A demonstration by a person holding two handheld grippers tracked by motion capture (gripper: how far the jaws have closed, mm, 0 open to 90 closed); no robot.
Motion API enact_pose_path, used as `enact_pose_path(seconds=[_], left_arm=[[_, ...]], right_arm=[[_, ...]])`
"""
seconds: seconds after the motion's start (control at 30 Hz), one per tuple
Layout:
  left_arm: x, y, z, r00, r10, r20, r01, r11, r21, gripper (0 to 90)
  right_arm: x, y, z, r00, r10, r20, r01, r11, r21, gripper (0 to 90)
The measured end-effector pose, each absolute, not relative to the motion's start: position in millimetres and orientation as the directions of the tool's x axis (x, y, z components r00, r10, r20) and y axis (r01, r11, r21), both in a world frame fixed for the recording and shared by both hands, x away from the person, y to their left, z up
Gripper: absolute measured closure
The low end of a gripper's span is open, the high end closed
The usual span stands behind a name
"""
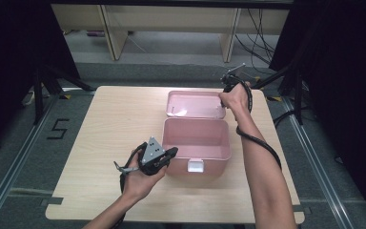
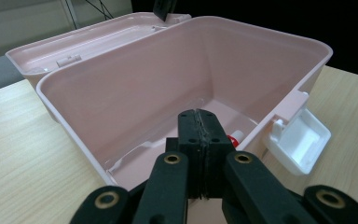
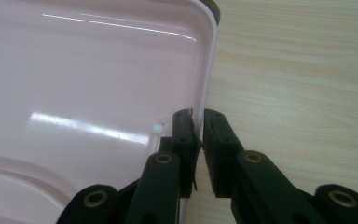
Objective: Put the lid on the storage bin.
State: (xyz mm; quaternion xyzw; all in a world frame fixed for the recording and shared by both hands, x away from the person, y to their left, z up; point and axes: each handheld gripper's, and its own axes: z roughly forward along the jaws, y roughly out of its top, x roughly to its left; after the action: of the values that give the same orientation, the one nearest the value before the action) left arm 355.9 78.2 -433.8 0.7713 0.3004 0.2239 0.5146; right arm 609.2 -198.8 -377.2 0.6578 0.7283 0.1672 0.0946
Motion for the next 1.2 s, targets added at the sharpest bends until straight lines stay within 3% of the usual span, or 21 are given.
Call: enact_pose_path(seconds=[0.6, 0.73, 0.9, 0.97, 1.2], left_arm=[[352.4, 74.6, -436.7, 0.720, 0.692, 0.046, 0.215, -0.285, 0.934, 89.4], [352.4, 76.5, -432.0, 0.728, 0.685, -0.014, 0.257, -0.254, 0.933, 89.8], [341.9, 77.8, -422.0, 0.740, 0.673, 0.000, 0.253, -0.278, 0.927, 89.9], [339.3, 74.5, -424.7, 0.761, 0.648, -0.039, 0.274, -0.266, 0.924, 89.9], [329.1, 69.5, -419.5, 0.777, 0.629, -0.016, 0.236, -0.268, 0.934, 89.9]], right_arm=[[607.1, -197.2, -378.5, -0.088, 0.991, 0.105, 0.923, 0.041, 0.384, 86.5], [605.4, -196.3, -377.4, -0.090, 0.990, 0.110, 0.917, 0.039, 0.398, 87.1], [607.0, -194.1, -378.7, -0.064, 0.991, 0.115, 0.920, 0.014, 0.392, 87.4], [606.8, -193.9, -378.8, -0.075, 0.990, 0.116, 0.918, 0.023, 0.396, 87.5], [606.2, -193.2, -378.3, -0.073, 0.991, 0.115, 0.916, 0.021, 0.400, 87.9]])
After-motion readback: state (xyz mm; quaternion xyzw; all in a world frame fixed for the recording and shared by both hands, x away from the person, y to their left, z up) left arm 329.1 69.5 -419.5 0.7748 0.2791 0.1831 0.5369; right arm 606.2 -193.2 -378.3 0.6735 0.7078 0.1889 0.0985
